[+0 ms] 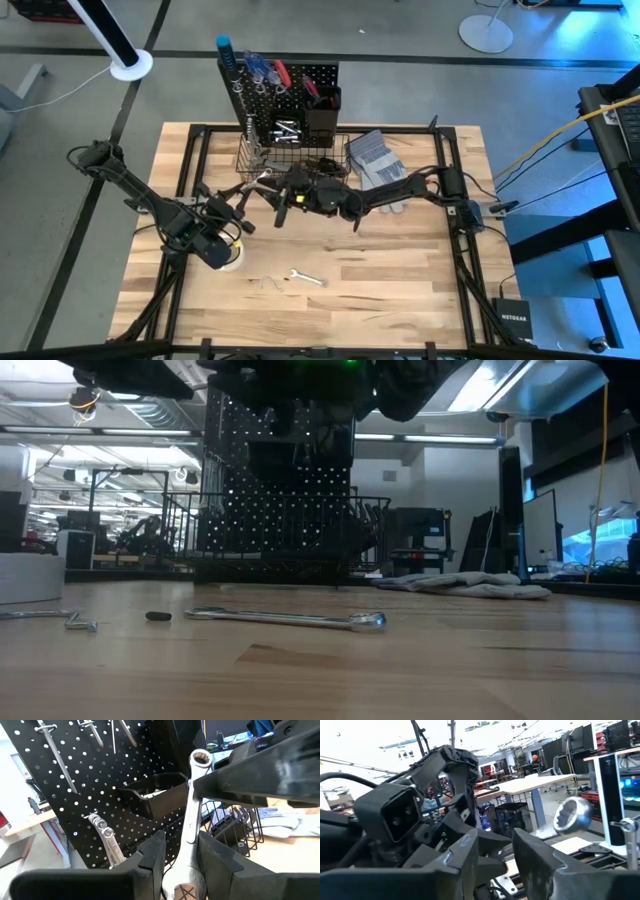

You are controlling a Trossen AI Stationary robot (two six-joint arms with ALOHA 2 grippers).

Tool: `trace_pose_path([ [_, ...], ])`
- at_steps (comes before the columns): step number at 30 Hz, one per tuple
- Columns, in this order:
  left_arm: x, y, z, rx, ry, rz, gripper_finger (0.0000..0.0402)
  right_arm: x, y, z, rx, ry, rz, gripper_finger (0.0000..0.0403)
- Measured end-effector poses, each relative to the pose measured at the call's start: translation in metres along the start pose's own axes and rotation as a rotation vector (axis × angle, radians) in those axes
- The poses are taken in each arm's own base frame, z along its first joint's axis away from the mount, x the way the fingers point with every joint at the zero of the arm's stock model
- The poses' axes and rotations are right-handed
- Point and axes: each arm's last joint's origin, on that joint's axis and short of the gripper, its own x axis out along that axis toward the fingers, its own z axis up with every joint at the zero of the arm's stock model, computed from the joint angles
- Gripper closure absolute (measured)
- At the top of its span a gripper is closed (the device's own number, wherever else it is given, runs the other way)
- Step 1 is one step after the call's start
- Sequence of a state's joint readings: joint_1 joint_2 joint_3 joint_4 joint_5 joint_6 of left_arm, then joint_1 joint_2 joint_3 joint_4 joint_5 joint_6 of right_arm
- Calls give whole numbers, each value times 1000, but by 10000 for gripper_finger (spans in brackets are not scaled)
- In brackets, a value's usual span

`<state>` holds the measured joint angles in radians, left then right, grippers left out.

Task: Hang tools onto peg board
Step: Hang the wrench on the peg board

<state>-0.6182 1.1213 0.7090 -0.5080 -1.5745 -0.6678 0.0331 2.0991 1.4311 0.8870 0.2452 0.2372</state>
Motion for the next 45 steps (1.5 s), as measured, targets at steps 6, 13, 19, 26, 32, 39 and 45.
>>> trace_pose_path([
  [6, 0, 0, 0, -6, 0, 0, 309, 1, -5, 3, -6, -18, -16, 287],
  [13, 0, -2, 3, 27, 3, -6, 324, 2, -11, -2, -22, 44, -36, 314],
  [19, 0, -2, 3, 77, 2, -6, 360, 1, -5, -10, -5, 127, 53, 315],
  [26, 0, -3, 3, 138, 30, -47, 399, -6, 0, 3, -69, 271, 107, 311],
  [32, 14, -5, 2, 112, 156, -157, 364, -34, 11, 28, -126, 612, 229, 311],
  [39, 43, -14, 0, -15, 396, -445, 300, -84, 37, 24, -408, 955, 88, 311],
  [45, 51, -27, -12, 5, 486, -537, 274, -105, 40, -33, -404, 1014, 0, 311],
])
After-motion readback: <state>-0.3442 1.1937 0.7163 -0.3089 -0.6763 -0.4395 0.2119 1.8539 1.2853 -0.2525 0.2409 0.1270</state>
